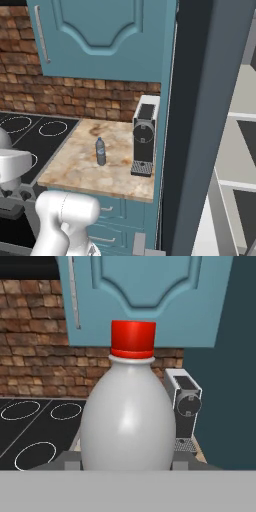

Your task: Take the bottled waters from the counter and place them in the freezer to freeze. Close the freezer door after placing the bottles.

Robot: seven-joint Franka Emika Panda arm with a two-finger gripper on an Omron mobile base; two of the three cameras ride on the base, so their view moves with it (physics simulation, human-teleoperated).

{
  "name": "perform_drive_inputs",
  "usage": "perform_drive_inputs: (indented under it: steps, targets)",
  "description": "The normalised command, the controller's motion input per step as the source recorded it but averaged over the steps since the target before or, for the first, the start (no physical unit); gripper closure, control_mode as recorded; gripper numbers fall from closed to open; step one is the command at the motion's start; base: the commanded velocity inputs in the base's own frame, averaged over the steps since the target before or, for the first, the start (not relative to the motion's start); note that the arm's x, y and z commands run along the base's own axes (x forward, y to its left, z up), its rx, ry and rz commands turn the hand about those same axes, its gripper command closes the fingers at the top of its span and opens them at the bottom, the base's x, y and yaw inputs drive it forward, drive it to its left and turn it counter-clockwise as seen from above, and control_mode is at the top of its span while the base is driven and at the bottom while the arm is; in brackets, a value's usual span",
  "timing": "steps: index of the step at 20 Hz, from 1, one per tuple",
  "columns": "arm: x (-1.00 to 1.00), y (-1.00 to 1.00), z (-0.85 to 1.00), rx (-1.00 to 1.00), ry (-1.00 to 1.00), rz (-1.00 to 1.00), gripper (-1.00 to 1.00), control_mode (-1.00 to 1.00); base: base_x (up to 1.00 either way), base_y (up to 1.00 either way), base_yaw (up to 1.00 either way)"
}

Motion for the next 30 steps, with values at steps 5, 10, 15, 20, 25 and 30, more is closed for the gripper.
perform_drive_inputs:
  steps: [5,10,15,20,25,30]
  targets:
    - [0.0,0.0,0.0,0.0,0.0,0.0,1.0,-1.0,0.0,0.0,0.0]
    - [-0.05,0.0,0.0,0.0,0.0,0.0,1.0,-1.0,0.0,0.0,0.0]
    - [-0.06,0.0,0.0,0.0,0.0,0.0,1.0,1.0,-0.25,0.0,0.0]
    - [0.0,0.0,0.0,0.0,0.0,0.0,1.0,1.0,-0.72,0.0,0.0]
    - [0.0,0.0,0.0,0.0,0.0,0.0,1.0,1.0,-0.78,-0.01,0.0]
    - [0.0,0.0,0.0,0.0,0.0,0.0,1.0,1.0,-0.81,-0.07,0.0]
